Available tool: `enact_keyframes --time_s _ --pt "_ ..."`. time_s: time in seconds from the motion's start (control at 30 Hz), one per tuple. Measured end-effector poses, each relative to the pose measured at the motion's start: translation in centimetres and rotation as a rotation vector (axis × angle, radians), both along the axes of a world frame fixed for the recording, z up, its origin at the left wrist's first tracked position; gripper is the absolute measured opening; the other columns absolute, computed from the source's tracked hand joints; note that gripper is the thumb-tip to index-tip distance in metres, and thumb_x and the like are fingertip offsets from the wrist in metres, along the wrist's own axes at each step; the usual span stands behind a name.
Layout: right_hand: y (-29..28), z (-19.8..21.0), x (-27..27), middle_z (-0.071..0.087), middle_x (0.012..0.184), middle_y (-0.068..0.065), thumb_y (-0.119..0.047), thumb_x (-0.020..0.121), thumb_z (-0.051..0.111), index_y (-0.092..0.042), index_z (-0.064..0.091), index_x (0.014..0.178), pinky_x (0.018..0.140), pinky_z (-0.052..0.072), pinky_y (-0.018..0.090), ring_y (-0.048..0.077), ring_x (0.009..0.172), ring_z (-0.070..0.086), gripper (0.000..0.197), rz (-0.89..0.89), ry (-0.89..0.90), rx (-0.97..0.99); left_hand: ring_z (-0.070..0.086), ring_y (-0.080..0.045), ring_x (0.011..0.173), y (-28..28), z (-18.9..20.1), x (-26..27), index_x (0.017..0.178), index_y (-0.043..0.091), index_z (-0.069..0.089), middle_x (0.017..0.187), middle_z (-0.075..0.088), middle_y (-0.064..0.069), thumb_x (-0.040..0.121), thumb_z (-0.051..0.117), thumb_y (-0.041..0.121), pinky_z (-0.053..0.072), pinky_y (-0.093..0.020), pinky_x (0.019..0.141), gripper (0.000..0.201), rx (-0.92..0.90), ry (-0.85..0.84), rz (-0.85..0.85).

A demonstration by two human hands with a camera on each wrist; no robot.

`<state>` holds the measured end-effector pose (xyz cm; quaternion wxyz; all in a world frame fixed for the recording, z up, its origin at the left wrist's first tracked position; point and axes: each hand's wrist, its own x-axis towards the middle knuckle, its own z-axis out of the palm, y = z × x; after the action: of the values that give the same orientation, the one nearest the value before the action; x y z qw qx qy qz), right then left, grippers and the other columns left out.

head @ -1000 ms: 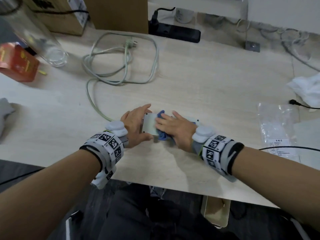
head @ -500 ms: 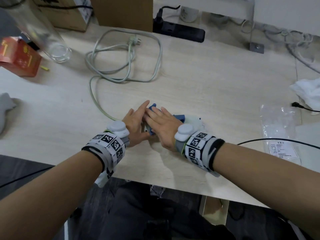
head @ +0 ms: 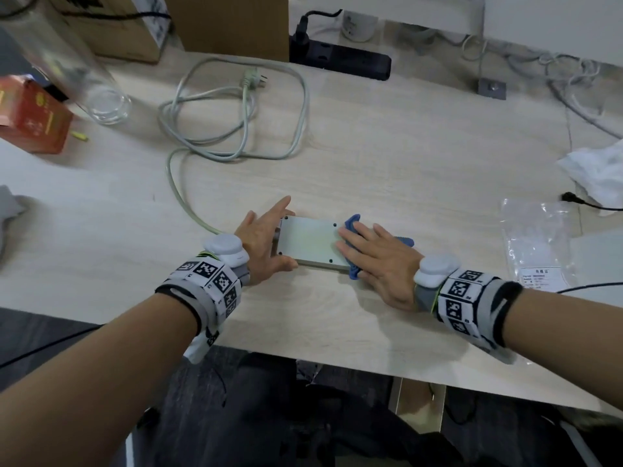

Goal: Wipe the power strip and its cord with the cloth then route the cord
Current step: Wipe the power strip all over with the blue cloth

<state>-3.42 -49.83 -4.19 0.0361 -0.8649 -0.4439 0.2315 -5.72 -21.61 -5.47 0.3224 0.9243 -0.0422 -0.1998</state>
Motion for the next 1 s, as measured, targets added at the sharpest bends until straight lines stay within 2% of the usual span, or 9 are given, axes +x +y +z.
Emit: enact_keyframes --time_s 0.1,0.2,0.3,0.4,0.5,0.67,0.77,0.87,1.0 --pt "3.8 -0.3 -0.1 -0.002 0.159 -0.001 -0.032 0.097 0.018 -0.017 0.0 0.15 0.116 -0.007 0.037 0.02 0.144 -0.012 0.058 0.063 -0.016 0.026 0.031 -0.031 0.135 0.2 -0.3 -0.1 0.15 0.032 -0.003 0.147 0.037 0.016 0.072 0.076 0.045 0.01 -0.034 0.116 0.111 0.035 0.0 0.02" --pt "8.5 -0.5 0.1 0.003 0.16 0.003 -0.026 0.098 0.035 -0.017 0.006 0.151 0.116 -0.006 0.039 0.024 0.146 -0.006 0.062 0.096 -0.056 0.046 0.032 -0.021 0.139 0.0 -0.2 -0.1 0.15 0.03 0.0 0.148 0.04 0.01 0.074 0.074 0.036 -0.003 -0.027 0.117 0.107 0.006 -0.022 0.03" --pt "10.7 -0.2 0.0 0.002 0.16 0.0 -0.029 0.097 0.036 -0.019 0.005 0.151 0.116 -0.005 0.041 0.021 0.146 -0.005 0.063 0.081 -0.085 0.067 0.037 -0.017 0.137 0.1 -0.7 -0.2 0.151 0.028 0.002 0.147 0.042 0.003 0.074 0.071 0.028 -0.005 -0.026 0.117 0.103 -0.024 -0.062 0.035" --pt "7.9 -0.2 0.6 -0.008 0.159 -0.005 -0.029 0.1 0.031 -0.023 -0.001 0.151 0.115 -0.012 0.039 0.013 0.144 -0.014 0.061 0.104 -0.085 0.021 0.026 -0.025 0.143 0.4 -0.9 -0.3 0.149 0.035 0.0 0.15 0.037 0.007 0.072 0.075 0.042 0.0 -0.036 0.121 0.108 -0.033 -0.01 0.048" --pt "2.5 -0.2 1.4 -0.009 0.157 -0.009 -0.034 0.1 0.023 -0.026 -0.002 0.15 0.115 -0.012 0.037 0.01 0.142 -0.017 0.056 0.103 -0.043 -0.011 0.03 -0.019 0.14 0.3 -0.3 -0.3 0.151 0.027 0.005 0.149 0.036 0.008 0.074 0.076 0.04 -0.003 -0.034 0.12 0.105 -0.028 -0.021 0.032" --pt "-2.4 0.6 0.7 0.0 0.159 -0.002 -0.049 0.097 0.013 -0.025 -0.001 0.15 0.116 -0.007 0.036 0.019 0.146 -0.008 0.06 0.069 -0.004 -0.067 0.029 -0.019 0.14 0.0 0.6 -0.5 0.151 0.024 0.006 0.151 0.032 0.008 0.078 0.074 0.039 -0.008 -0.03 0.118 0.101 -0.022 -0.017 0.01" --pt "0.2 0.4 0.0 -0.002 0.159 0.002 -0.045 0.095 0.025 -0.018 0.001 0.151 0.117 -0.006 0.036 0.022 0.146 -0.01 0.067 0.04 -0.004 -0.037 0.026 -0.018 0.14 0.0 0.7 -0.5 0.151 0.025 0.006 0.152 0.031 0.008 0.078 0.074 0.037 -0.011 -0.031 0.115 0.1 -0.035 0.004 0.025" --pt "4.6 0.0 -0.4 0.001 0.159 0.006 -0.047 0.092 0.031 -0.014 0.006 0.151 0.119 -0.003 0.038 0.022 0.146 -0.006 0.072 0.04 -0.035 0.045 0.039 -0.011 0.133 0.4 0.0 -0.2 0.149 0.026 0.015 0.145 0.04 0.009 0.071 0.079 0.039 -0.003 -0.038 0.12 0.102 -0.092 -0.03 0.022" --pt "10.9 -0.4 -0.5 0.015 0.158 0.01 -0.05 0.091 0.031 -0.009 0.016 0.15 0.117 -0.008 0.034 0.027 0.146 0.004 0.073 0.061 -0.052 0.132 0.047 -0.003 0.124 1.0 -0.7 -0.1 0.146 0.027 0.021 0.129 0.045 0.02 0.065 0.077 0.037 -0.006 -0.029 0.117 0.099 -0.172 -0.021 0.046"
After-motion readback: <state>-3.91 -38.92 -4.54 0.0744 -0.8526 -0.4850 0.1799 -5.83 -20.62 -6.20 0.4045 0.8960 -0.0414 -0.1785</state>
